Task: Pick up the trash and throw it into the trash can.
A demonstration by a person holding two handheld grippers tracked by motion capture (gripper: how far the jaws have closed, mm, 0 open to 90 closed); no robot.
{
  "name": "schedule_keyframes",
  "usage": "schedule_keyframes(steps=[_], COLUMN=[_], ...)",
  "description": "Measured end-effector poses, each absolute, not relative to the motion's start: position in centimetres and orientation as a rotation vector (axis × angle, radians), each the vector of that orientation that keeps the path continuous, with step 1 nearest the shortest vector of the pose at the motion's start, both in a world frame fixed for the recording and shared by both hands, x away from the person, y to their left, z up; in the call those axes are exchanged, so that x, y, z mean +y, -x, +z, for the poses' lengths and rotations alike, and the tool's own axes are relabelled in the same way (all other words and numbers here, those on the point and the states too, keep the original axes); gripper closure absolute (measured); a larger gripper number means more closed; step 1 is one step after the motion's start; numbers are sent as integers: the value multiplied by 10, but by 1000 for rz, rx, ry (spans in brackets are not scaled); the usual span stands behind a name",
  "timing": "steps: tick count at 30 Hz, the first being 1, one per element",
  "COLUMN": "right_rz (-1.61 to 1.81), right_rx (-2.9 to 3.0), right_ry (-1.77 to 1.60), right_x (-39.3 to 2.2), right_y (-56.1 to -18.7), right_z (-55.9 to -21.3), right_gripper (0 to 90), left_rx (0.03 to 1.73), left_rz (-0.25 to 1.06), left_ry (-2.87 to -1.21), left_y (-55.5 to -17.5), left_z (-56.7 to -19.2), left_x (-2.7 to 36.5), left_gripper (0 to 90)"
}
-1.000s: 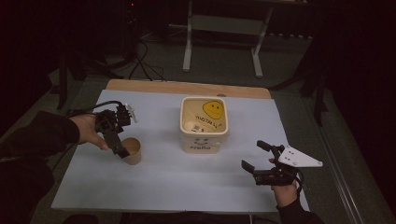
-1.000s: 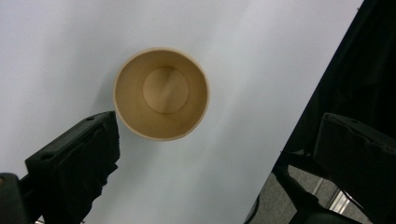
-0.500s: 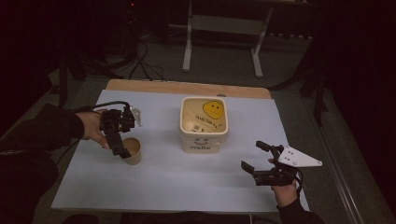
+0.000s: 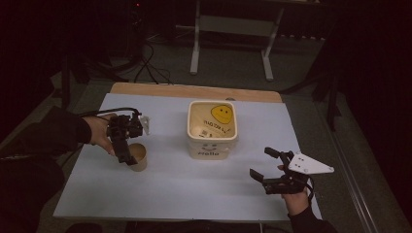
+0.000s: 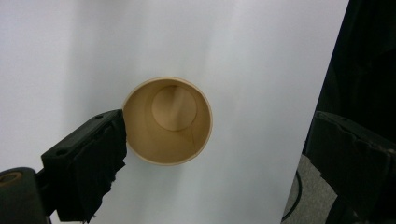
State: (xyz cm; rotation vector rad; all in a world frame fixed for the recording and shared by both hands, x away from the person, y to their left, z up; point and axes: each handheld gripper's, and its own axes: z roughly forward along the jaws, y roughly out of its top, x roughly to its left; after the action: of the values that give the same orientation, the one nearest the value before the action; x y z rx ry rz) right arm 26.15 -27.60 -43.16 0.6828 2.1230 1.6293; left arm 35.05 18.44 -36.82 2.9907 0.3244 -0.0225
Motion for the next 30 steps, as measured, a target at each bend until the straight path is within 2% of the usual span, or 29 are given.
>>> schedule_keyframes(steps=[9, 14, 30], right_rz=[1631, 1629, 1632], right_rx=[2143, 2149, 2167], right_ry=[-666, -665, -656], right_x=[-274, -273, -273], right_y=[-262, -262, -262], right_z=[-432, -433, -433], right_gripper=[95, 95, 96], left_rx=[372, 418, 475], left_rz=[-33, -56, -66], left_ry=[-2998, -3017, -3041], left_y=[-359, -364, -381], left_z=[-393, -406, -433], left_x=[188, 190, 195], left_gripper=[48, 7, 4])
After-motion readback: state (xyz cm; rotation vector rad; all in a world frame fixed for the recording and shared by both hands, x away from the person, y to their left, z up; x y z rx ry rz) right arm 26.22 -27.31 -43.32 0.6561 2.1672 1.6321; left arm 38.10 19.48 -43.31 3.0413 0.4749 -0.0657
